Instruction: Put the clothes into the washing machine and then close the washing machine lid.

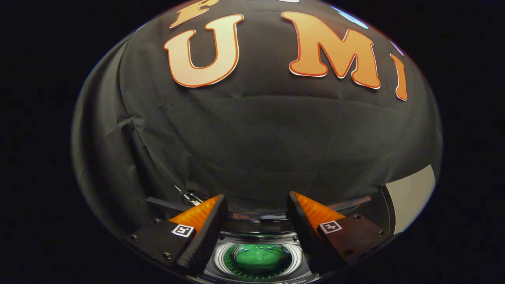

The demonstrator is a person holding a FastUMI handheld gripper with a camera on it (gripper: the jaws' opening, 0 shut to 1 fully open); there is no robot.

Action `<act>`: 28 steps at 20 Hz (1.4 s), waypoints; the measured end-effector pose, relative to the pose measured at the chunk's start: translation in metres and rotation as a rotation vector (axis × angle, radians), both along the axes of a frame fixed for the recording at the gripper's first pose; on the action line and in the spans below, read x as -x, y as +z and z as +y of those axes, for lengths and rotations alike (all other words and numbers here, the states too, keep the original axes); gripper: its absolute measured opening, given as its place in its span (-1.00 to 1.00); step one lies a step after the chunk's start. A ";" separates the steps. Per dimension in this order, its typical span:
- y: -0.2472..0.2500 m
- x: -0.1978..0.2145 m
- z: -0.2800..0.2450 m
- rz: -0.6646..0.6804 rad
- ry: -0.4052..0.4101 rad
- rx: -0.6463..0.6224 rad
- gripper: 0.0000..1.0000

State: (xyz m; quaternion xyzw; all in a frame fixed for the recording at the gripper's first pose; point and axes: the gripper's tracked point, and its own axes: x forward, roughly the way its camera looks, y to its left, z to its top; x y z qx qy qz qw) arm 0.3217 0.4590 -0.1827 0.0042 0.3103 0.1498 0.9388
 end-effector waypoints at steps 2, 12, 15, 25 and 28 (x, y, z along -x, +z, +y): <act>0.001 0.010 0.001 -0.003 -0.009 0.003 0.99; -0.008 0.058 -0.008 0.013 0.011 0.006 0.98; -0.021 0.077 -0.007 0.017 0.024 0.009 0.97; -0.024 0.091 -0.013 -0.039 0.001 0.003 0.97; -0.027 0.098 -0.015 -0.041 -0.004 0.005 0.97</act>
